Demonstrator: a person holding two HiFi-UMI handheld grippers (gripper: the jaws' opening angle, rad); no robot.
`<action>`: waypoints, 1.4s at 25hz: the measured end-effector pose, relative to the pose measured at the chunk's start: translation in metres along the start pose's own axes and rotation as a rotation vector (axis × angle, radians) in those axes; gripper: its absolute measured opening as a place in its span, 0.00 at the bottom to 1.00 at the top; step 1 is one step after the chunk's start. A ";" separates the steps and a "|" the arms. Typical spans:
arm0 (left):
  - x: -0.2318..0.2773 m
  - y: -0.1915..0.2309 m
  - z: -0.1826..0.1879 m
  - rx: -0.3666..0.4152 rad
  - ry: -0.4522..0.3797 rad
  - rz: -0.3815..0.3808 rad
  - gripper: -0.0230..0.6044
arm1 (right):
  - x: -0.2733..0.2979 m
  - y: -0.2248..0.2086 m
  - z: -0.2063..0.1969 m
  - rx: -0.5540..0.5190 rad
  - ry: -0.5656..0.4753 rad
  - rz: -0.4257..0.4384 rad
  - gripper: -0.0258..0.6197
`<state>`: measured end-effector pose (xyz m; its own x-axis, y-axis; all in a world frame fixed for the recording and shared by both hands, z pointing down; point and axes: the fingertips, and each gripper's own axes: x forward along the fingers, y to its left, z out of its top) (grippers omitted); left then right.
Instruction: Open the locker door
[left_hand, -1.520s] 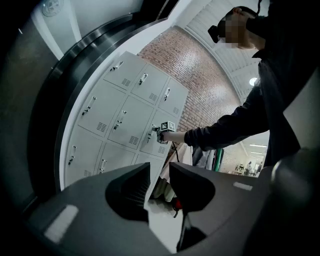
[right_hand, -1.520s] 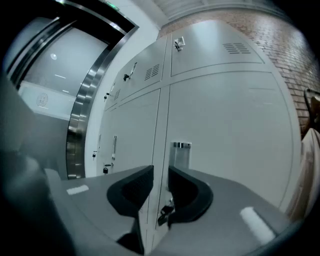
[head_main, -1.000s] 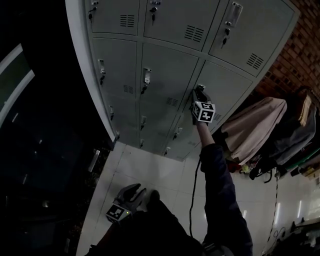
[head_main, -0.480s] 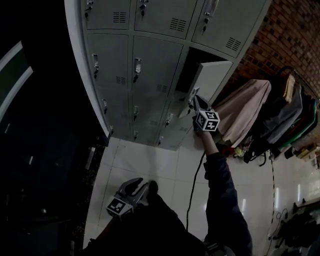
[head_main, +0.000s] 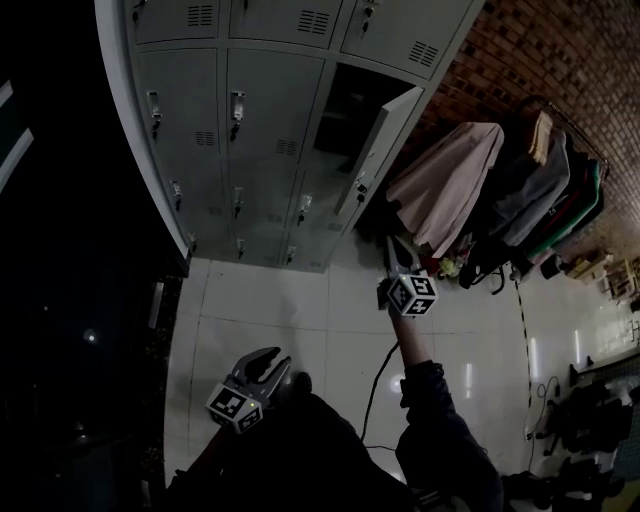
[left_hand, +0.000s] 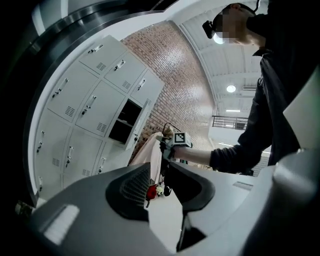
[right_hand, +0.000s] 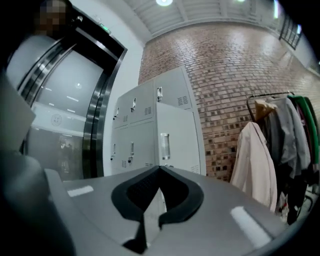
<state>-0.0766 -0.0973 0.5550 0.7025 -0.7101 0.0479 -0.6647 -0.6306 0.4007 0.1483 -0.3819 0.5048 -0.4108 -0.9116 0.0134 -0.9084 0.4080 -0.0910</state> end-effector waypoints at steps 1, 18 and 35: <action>0.002 -0.002 -0.002 0.000 0.002 0.001 0.25 | -0.026 0.013 -0.011 0.016 0.000 0.005 0.04; 0.043 -0.125 -0.046 0.065 0.038 0.014 0.24 | -0.324 0.133 -0.053 -0.081 0.083 0.175 0.04; 0.020 -0.219 -0.090 0.148 0.053 0.014 0.24 | -0.406 0.114 -0.034 -0.076 -0.016 0.162 0.04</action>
<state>0.1057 0.0548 0.5508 0.7026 -0.7042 0.1022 -0.7021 -0.6628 0.2601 0.2088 0.0361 0.5233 -0.5513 -0.8343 -0.0108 -0.8341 0.5514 -0.0155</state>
